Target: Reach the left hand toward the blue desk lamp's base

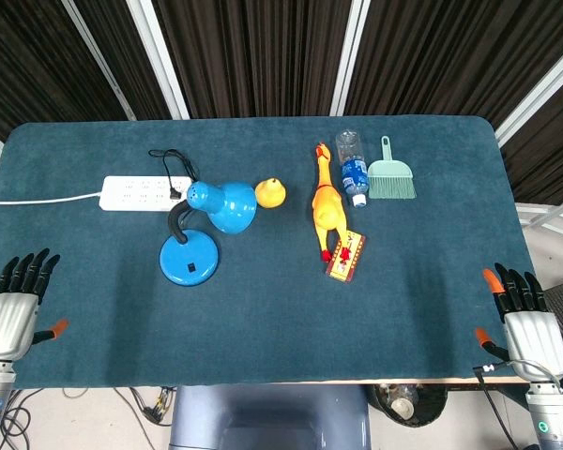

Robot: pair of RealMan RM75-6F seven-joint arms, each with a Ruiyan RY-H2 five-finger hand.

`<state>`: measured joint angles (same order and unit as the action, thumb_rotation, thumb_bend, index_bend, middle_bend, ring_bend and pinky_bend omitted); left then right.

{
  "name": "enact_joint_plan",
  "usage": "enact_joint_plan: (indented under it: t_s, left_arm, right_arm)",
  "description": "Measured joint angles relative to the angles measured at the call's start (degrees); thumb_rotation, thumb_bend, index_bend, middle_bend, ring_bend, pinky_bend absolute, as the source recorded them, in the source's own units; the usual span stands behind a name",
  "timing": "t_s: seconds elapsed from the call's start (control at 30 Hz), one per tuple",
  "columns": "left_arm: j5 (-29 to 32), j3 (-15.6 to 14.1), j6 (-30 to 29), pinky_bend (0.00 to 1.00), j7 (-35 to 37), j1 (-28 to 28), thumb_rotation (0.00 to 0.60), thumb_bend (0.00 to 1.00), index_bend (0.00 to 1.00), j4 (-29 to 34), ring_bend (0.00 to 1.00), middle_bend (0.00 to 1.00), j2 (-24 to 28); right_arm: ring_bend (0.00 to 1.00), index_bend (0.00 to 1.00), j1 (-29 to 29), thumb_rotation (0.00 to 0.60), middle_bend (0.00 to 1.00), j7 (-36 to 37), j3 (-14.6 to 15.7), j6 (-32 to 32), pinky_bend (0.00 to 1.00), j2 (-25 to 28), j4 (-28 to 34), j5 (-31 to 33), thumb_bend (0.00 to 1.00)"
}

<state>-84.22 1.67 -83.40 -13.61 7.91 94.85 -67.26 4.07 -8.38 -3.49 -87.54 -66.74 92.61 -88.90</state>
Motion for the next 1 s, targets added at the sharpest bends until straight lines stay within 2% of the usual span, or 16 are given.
enact_joint_plan:
  t_s: [0.6, 0.87, 0.9, 0.93, 0.97, 1.0]
  left_arm:
    - [2.41, -0.41, 2.97, 0.00, -2.85, 0.33, 0.600, 0.00, 0.00, 2.38, 0.00, 0.00, 0.41]
    - [1.58, -0.80, 3.54, 0.00, -3.71, 0.75, 0.600, 0.00, 0.00, 3.07, 0.00, 0.00, 0.76]
    - [1.46, -0.80, 3.70, 0.02, -3.92, 0.91, 0.600, 0.00, 0.00, 3.11, 0.00, 0.00, 0.75]
    - [1.39, -0.79, 3.85, 0.10, -4.07, 1.04, 0.600, 0.01, 0.00, 3.15, 0.04, 0.02, 0.72]
    - [1.32, -0.77, 4.06, 0.26, -4.25, 1.21, 0.600, 0.05, 0.00, 3.23, 0.15, 0.11, 0.69]
    - [1.20, -0.73, 4.38, 0.46, -4.63, 1.50, 0.600, 0.10, 0.00, 3.37, 0.31, 0.25, 0.65]
  right_arm:
    - [0.00, 0.00, 0.10, 0.600, 0.00, 1.77, 0.03, 0.74, 0.01, 0.34, 0.03, 0.60, 0.29]
    - [0.00, 0.00, 0.02, 0.600, 0.00, 2.01, 0.09, 0.59, 0.01, 0.46, 0.40, 0.46, 0.29]
    - [0.00, 0.00, 0.03, 0.600, 0.00, 2.04, 0.08, 0.58, 0.01, 0.46, 0.40, 0.45, 0.29]
    - [0.00, 0.00, 0.03, 0.600, 0.00, 2.10, 0.06, 0.56, 0.01, 0.46, 0.41, 0.45, 0.29]
    - [0.00, 0.00, 0.03, 0.600, 0.00, 2.15, 0.04, 0.54, 0.01, 0.44, 0.41, 0.45, 0.29]
    - [0.00, 0.00, 0.03, 0.600, 0.00, 2.19, 0.03, 0.54, 0.01, 0.44, 0.42, 0.47, 0.29]
